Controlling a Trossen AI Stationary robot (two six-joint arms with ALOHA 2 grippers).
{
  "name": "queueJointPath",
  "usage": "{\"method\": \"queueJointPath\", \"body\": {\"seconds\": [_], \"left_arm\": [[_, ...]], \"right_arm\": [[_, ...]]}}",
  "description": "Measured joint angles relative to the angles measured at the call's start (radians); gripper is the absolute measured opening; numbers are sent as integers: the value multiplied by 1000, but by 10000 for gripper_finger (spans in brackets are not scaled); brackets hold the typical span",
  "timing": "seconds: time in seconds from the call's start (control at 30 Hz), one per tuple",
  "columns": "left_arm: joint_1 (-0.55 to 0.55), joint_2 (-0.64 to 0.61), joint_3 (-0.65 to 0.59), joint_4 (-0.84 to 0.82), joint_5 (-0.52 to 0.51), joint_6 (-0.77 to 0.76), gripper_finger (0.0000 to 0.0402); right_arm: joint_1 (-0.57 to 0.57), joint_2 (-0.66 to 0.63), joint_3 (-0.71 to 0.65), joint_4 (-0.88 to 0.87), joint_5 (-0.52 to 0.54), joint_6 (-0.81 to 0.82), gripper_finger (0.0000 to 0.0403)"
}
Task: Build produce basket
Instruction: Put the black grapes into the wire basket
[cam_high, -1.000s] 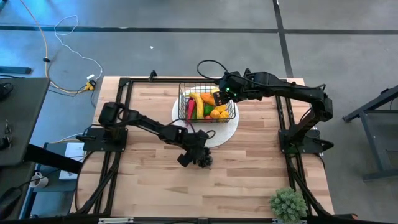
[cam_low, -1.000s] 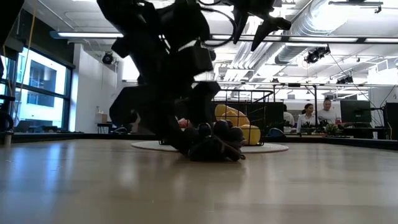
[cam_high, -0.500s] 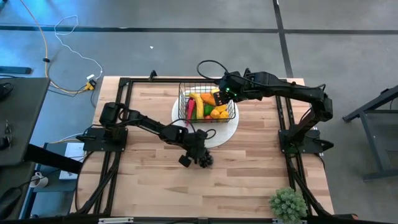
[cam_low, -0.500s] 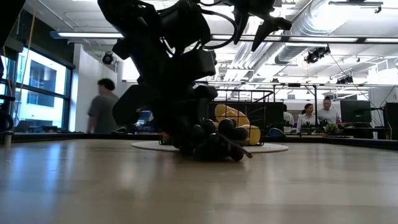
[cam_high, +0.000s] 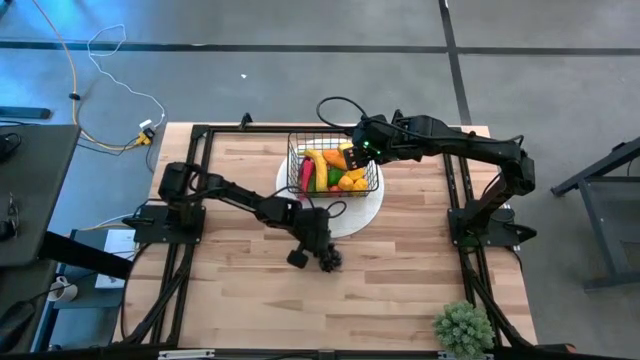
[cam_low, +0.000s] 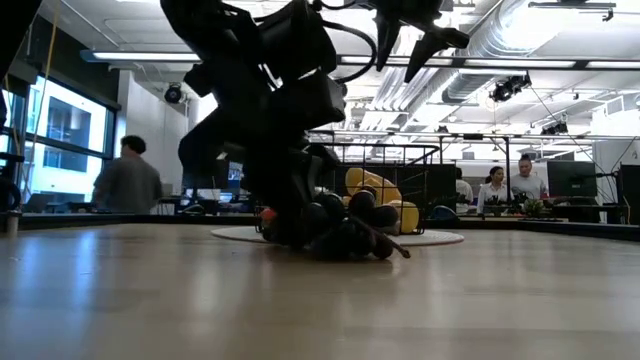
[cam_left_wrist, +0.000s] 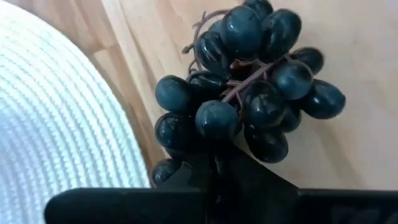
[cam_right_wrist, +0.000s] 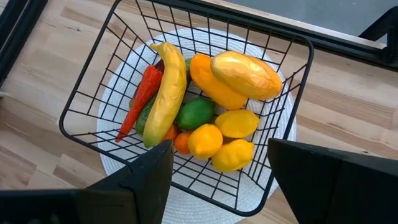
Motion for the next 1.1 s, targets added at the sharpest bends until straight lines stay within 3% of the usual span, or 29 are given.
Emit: {"method": "queueJointPath", "body": {"seconds": [0.4,0.57,1.1], "left_arm": [[64,-93,0,16,144,-145,2],[74,-145,0,15,145,-190,2],[214,-350,1,29,-20,-315,1]], "right_arm": [[0,0,0,-29,21,0,241],[0,0,0,-32,62,0,241],[-75,-1,0,-33,96,-147,241]]}}
